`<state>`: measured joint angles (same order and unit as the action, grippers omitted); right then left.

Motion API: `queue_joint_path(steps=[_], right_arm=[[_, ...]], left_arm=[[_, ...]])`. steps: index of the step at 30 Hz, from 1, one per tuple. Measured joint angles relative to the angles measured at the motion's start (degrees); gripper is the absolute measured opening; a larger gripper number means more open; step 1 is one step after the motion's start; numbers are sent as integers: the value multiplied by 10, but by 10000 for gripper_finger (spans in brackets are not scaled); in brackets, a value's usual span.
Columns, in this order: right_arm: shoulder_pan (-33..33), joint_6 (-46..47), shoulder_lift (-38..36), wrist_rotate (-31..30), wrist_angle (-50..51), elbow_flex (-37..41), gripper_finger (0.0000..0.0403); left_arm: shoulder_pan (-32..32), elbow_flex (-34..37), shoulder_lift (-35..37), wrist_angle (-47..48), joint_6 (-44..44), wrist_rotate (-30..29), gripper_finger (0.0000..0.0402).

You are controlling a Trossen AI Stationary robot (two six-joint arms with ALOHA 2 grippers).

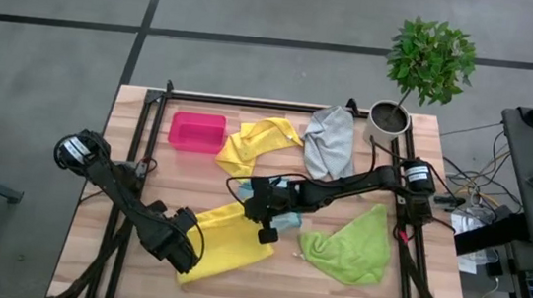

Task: Fold microfiber towels
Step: Fold the bottom yellow microfiber cloth

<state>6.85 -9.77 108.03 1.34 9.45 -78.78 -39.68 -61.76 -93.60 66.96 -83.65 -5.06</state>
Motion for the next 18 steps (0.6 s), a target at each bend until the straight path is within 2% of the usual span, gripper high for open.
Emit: queue_joint_path(steps=[6, 12, 18], right_arm=[[-12, 23, 0, 0, -13, 0, 73], [-26, 32, -1, -2, -4, -2, 112], [-26, 37, -16, 0, 36, -2, 122]], left_arm=[[2, 6, 0, -1, 0, -32, 3], [2, 14, 0, 6, 1, -44, 58], [2, 14, 0, 61, -1, 7, 106]])
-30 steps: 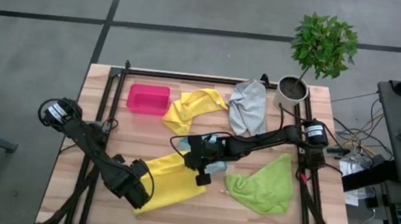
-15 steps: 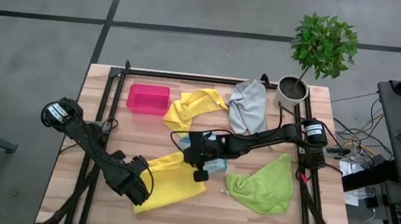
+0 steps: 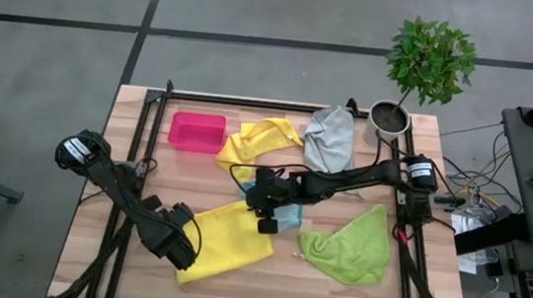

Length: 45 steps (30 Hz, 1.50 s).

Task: Fold microfiber towels
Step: Fold the bottom yellow microfiber cloth

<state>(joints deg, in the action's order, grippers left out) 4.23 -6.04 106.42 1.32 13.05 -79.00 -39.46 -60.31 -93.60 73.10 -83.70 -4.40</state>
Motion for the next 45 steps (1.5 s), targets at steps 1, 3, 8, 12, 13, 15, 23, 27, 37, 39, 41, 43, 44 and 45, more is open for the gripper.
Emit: queue_joint_path(steps=[1, 3, 8, 12, 13, 15, 23, 27, 37, 39, 41, 43, 44, 45], right_arm=[[2, 1, -3, 1, 5, 0, 120], [5, 1, -5, 1, 17, 0, 116], [19, 1, -12, 2, 41, 3, 103], [34, 23, -16, 2, 41, 8, 90], [38, 36, -16, 3, 43, 9, 87], [43, 76, -17, 5, 43, 12, 83], [65, 185, -17, 22, 48, 43, 107], [70, 196, -17, 19, 53, 48, 121], [57, 157, -17, -136, 60, 76, 98], [48, 154, -17, -138, 40, 92, 89], [37, 150, -15, -138, 20, 109, 79], [25, 148, -14, -138, -10, 131, 70], [17, 144, -14, -138, -28, 144, 66], [10, 143, -14, -138, -41, 155, 62]], left_arm=[[0, 0, 0, 5, 0, 6, 111], [0, 0, 0, 3, 0, 10, 115], [0, -4, 0, -70, 37, 10, 112], [-5, -1, 0, -196, 103, -5, 97], [-7, 1, 0, -229, 118, -13, 94], [-7, 9, 0, -298, 145, -32, 87], [-7, 44, -10, -382, 143, -81, 67], [-7, 68, -17, -380, 108, -61, 56], [-7, 91, -9, -376, 76, 23, 32], [-7, 91, -7, -373, 75, 28, 28], [-8, 91, -6, -366, 75, 41, 25], [-8, 92, -6, -365, 75, 45, 24], [-8, 92, -6, -365, 75, 45, 24], [-8, 92, -6, -365, 75, 45, 24]])
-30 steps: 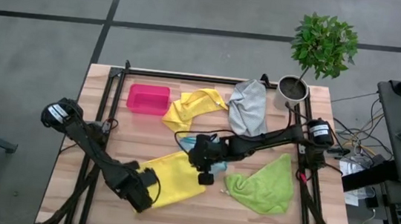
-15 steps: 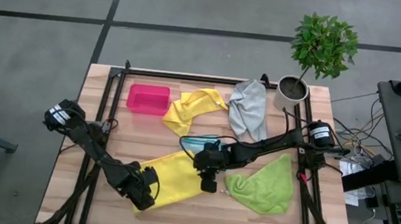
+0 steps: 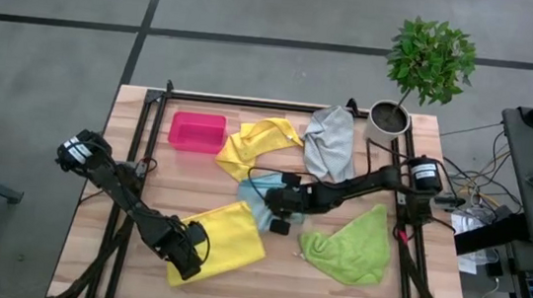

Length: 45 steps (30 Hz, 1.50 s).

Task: Fold microfiber towels
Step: Fold the bottom yellow microfiber cloth

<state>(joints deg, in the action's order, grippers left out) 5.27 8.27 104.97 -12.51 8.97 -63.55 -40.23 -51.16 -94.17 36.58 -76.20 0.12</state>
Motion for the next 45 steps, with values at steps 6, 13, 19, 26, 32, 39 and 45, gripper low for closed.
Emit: queue_joint_path(steps=[6, 13, 19, 26, 32, 39, 45], right_arm=[[-44, 0, -8, 0, -12, 32, 46], [-52, 9, -24, 42, 16, 16, 47], [-50, 36, -35, 91, 47, -15, 74], [-35, 95, -56, 202, 63, -34, 130], [17, 207, -53, 245, 55, -34, 176], [58, 284, -14, 215, -23, -33, 217], [56, 323, 25, 200, -68, -35, 236]], left_arm=[[0, 0, 0, 0, 0, 0, 24], [-1, -2, 4, 7, -14, 10, 24], [-1, -3, 8, 7, -15, 15, 24], [-1, -14, 10, 4, -15, 19, 24], [-18, -40, 10, -3, -15, -3, 24], [-41, -31, 10, -21, -43, -114, 24], [-57, -28, -5, -21, -59, -122, 24]])
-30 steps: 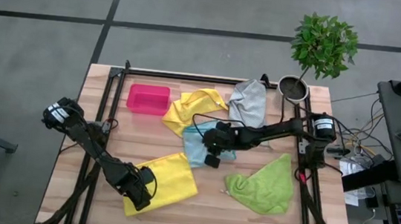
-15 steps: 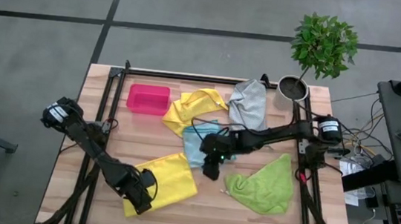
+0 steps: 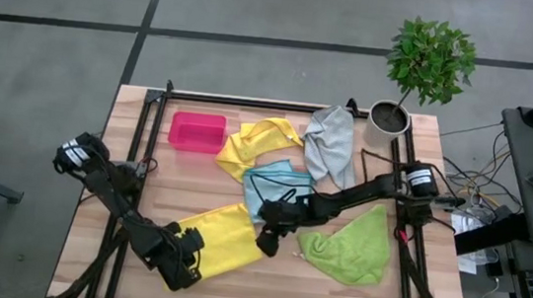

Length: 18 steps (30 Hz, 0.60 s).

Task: Fold microfiber towels
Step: Fold the bottom yellow microfiber cloth

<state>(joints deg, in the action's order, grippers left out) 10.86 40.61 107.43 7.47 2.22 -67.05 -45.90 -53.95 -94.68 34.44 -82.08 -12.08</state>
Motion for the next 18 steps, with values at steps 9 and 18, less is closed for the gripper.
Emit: queue_joint_path(steps=[9, 18], right_arm=[[-4, 30, 42, -1, -64, -4, 240], [-4, 33, 78, 15, -192, -3, 225]], left_arm=[[-7, 2, -22, 2, 0, 7, 24], [-6, 2, -21, 3, 0, 10, 24]])
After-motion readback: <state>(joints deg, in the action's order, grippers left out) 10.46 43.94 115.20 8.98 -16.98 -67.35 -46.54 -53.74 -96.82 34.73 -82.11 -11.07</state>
